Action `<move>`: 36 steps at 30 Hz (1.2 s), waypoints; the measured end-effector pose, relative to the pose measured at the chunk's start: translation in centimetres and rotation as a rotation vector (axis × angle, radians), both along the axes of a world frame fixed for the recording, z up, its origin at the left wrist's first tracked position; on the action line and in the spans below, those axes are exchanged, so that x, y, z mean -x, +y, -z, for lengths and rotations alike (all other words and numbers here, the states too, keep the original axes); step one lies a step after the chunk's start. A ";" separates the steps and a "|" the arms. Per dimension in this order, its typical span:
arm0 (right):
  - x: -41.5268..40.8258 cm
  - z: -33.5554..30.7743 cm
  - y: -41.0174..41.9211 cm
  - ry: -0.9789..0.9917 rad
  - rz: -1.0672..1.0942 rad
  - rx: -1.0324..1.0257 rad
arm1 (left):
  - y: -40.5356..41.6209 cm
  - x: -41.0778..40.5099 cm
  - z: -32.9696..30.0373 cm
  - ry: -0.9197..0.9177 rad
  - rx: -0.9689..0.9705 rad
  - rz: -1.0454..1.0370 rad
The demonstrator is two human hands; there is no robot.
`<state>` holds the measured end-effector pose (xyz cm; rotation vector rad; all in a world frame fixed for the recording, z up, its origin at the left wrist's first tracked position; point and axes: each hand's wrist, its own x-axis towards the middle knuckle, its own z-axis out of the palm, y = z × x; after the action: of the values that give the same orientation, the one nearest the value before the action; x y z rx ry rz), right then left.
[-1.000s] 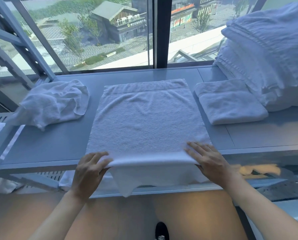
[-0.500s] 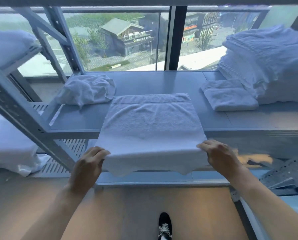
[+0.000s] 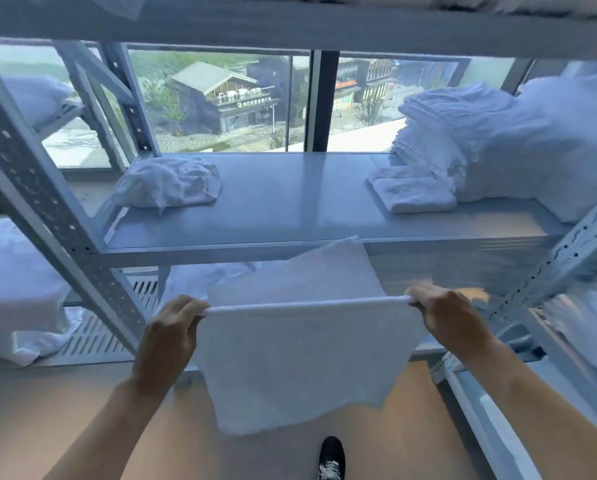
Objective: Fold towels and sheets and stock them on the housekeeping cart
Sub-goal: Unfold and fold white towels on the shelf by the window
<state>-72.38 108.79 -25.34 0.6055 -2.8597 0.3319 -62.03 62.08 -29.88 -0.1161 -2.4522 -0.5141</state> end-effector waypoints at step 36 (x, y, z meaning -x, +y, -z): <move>28.8 5.1 -0.2 0.085 -0.015 0.032 | -1.0 25.1 0.7 -0.124 0.022 -0.113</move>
<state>-101.16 108.58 -30.46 0.6206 -2.7648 0.3459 -87.11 61.13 -30.55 0.0465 -2.5682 -0.4572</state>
